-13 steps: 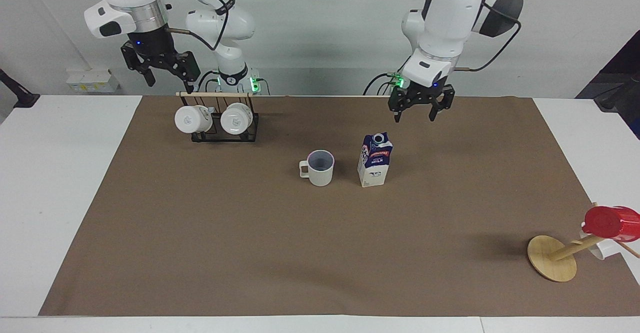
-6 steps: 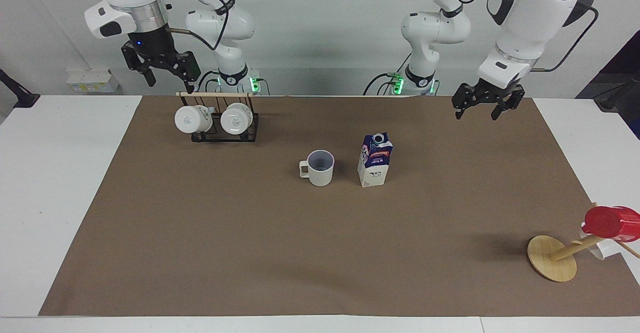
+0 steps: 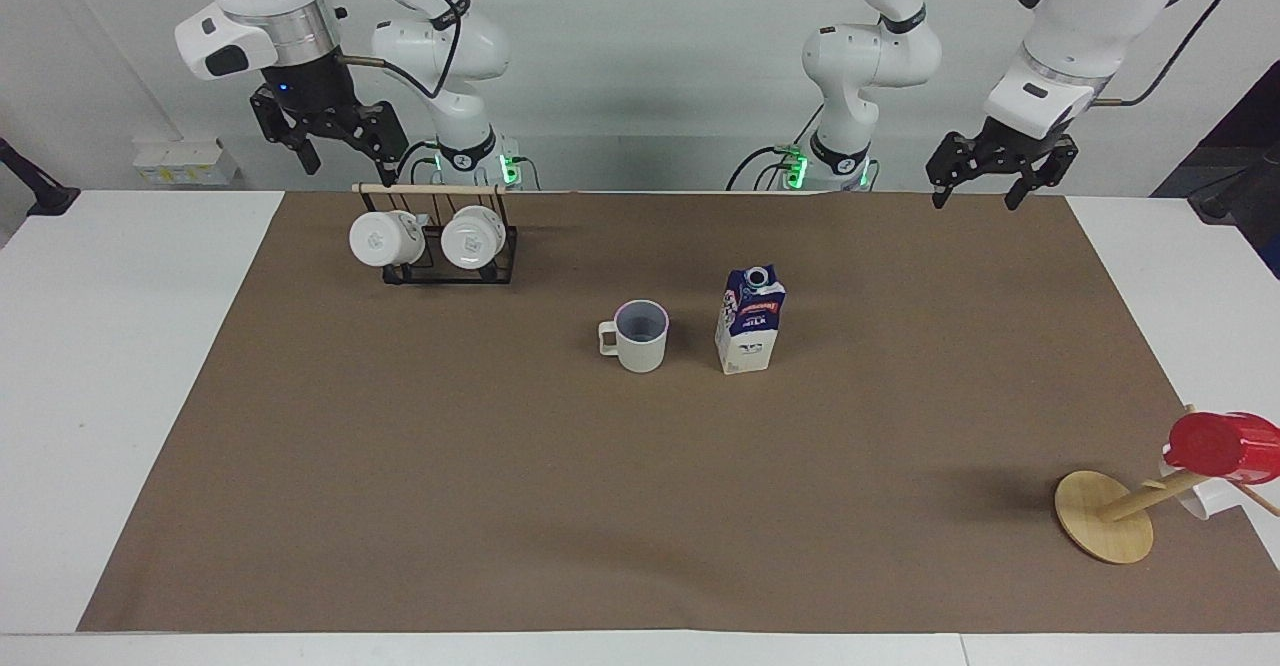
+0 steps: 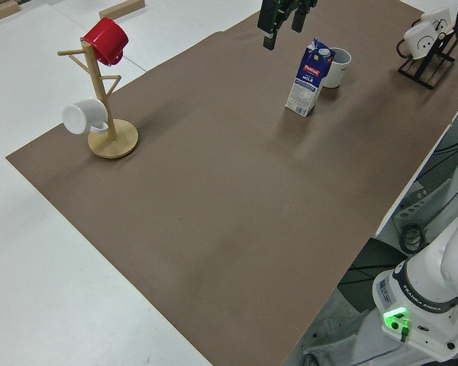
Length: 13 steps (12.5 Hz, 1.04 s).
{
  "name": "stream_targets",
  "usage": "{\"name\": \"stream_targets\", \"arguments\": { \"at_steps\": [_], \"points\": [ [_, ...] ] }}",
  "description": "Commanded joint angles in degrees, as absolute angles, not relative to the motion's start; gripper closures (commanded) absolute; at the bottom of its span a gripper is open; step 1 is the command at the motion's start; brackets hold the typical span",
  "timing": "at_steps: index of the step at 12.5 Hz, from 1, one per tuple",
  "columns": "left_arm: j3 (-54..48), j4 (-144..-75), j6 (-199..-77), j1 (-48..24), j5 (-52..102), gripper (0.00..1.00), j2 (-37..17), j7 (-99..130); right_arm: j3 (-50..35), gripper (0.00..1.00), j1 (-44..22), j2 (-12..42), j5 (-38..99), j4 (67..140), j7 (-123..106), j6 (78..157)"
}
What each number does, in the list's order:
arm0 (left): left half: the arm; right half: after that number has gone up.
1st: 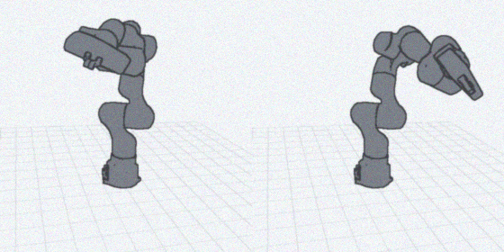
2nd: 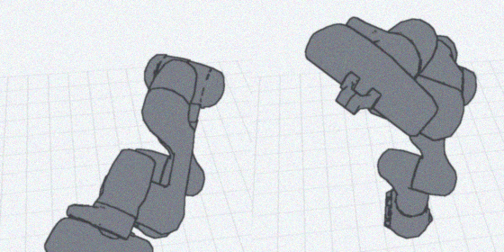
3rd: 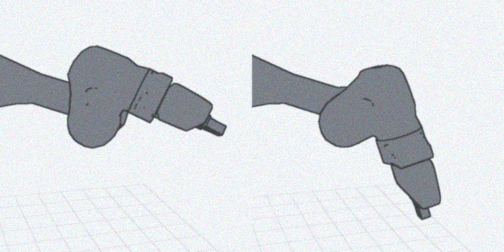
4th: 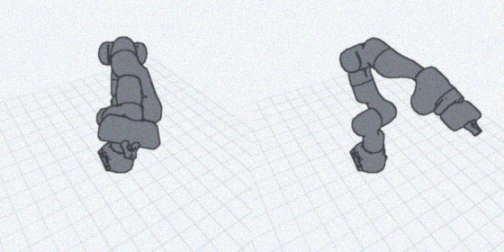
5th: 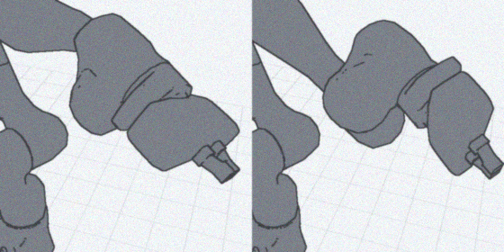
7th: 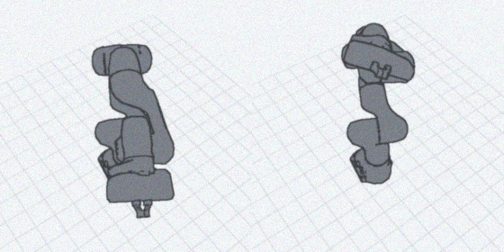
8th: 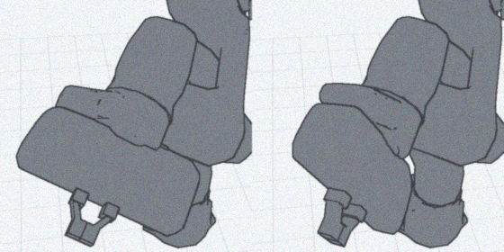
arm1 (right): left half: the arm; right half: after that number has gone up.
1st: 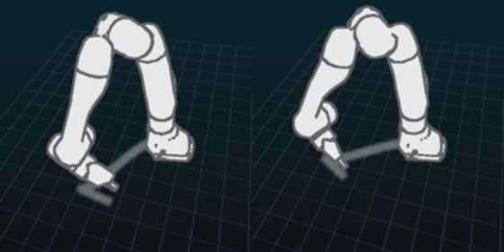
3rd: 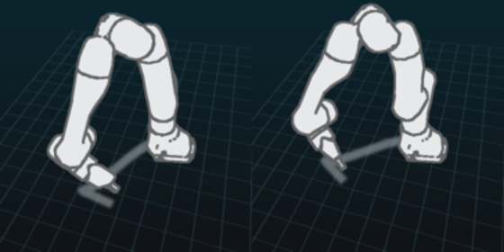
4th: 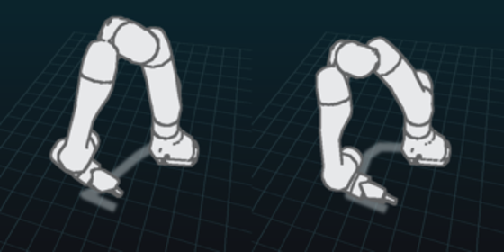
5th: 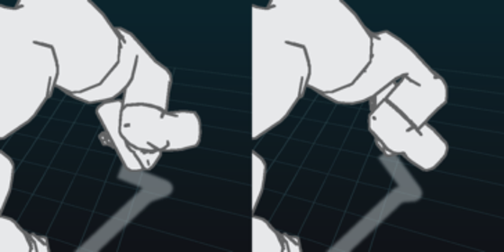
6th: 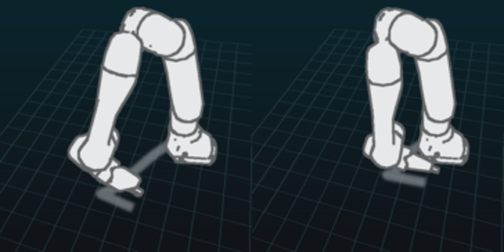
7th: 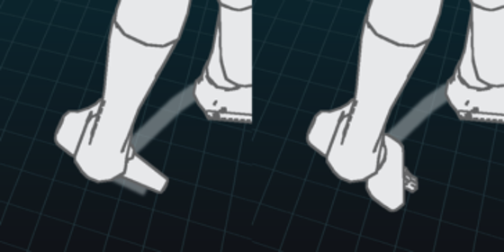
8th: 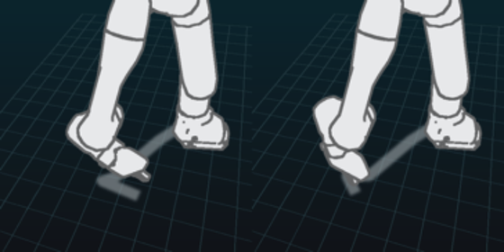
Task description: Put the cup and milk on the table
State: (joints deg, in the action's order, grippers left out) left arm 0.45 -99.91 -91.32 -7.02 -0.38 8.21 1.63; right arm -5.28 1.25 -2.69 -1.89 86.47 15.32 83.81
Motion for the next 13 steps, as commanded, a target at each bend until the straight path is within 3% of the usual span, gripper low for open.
{"name": "stream_targets", "arguments": {
  "at_steps": [1,13],
  "points": [
    [0.18,-97.65,-88.69,-5.72,-1.93,0.0,7.91,1.14,-5.45,0.0,1.93,-4.04,-0.79,88.42,13.45,85.16],
    [0.53,-97.56,-87.45,-4.66,-1.06,0.0,8.0,0.62,-5.45,0.0,1.93,-4.04,-0.79,88.42,13.62,85.17]
  ]
}}
